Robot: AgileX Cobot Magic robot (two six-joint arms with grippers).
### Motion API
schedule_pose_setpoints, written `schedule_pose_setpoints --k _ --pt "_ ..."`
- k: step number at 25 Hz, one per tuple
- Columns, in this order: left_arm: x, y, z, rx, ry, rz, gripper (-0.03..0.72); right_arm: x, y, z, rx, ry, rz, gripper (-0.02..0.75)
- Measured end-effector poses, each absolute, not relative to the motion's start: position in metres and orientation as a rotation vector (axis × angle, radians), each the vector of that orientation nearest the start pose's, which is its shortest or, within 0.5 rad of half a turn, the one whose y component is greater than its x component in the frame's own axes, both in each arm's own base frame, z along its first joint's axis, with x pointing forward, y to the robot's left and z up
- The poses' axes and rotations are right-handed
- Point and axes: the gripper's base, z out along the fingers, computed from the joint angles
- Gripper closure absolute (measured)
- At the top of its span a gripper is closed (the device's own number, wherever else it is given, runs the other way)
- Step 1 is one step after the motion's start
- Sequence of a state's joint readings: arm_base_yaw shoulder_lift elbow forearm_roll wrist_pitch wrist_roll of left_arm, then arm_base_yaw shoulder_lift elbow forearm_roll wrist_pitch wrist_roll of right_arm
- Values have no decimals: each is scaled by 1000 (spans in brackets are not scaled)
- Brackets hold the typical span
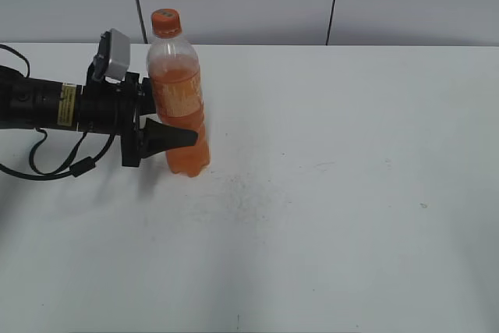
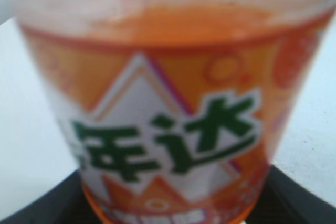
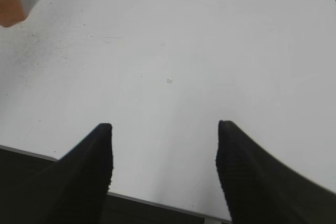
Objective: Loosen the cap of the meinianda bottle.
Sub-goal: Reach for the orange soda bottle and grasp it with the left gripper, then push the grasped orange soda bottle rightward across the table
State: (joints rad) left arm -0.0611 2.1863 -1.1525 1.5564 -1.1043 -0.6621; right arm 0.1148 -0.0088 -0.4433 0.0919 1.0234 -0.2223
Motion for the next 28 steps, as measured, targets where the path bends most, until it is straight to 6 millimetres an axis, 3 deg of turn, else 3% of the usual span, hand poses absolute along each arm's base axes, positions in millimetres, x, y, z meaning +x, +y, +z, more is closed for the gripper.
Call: schedule_pose_setpoints --k 2,9,12,15,18,22,28 --pt "378 -104 108 1275 1594 -860 291 1 7 265 -344 2023 43 269" --pt "374 -105 108 1315 1572 -892 291 1 7 265 -294 2031 74 270" --pt "373 -105 107 1322 1573 -903 291 1 7 267 -271 2044 90 309" --pt "373 -105 107 1324 1576 -906 291 11 9 284 -271 2094 99 370" --pt "372 -105 107 1330 1576 -914 291 33 11 312 -271 2159 103 398" --pt "372 -106 107 1331 1578 -922 291 78 16 343 -279 2265 93 405" --pt "371 -106 107 1335 1575 -926 291 164 23 366 -285 2316 55 405"
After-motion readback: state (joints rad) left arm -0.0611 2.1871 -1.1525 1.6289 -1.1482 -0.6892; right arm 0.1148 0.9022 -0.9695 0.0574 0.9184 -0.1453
